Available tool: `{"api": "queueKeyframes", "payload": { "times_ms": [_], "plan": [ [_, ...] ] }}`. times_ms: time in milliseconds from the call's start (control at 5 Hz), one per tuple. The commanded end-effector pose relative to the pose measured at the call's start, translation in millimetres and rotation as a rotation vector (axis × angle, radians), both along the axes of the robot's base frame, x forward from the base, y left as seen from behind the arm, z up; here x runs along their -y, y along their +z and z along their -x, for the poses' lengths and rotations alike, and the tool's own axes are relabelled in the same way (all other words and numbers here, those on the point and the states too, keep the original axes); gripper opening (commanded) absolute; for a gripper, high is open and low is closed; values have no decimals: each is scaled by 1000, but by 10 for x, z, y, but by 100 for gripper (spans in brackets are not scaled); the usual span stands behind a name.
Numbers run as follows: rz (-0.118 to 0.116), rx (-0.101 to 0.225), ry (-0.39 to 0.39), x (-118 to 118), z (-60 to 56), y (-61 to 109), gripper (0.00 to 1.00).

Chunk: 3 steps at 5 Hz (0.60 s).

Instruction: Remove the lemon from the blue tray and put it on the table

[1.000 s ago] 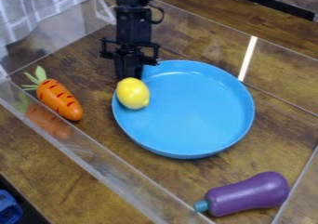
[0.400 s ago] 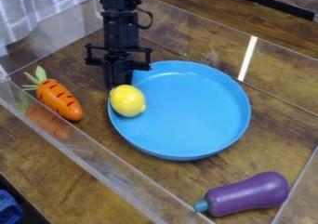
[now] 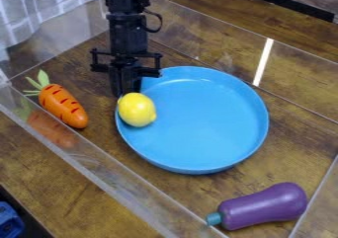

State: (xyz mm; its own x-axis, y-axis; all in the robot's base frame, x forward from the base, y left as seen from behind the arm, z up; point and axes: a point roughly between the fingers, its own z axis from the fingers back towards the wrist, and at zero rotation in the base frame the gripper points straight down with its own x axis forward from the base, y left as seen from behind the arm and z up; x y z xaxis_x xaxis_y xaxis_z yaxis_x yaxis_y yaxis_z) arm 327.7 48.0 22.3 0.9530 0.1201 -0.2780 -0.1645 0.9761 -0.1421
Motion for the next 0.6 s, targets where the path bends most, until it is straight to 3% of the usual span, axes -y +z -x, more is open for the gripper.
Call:
{"api": "queueKeyframes", "payload": {
  "times_ms": [0, 200, 400],
  "plan": [
    [-12, 77, -28, -12, -1, 280, 0],
    [-8, 77, -31, -90, 63, 318, 0],
    [0, 82, -87, -55, 71, 366, 0]
  ]
}}
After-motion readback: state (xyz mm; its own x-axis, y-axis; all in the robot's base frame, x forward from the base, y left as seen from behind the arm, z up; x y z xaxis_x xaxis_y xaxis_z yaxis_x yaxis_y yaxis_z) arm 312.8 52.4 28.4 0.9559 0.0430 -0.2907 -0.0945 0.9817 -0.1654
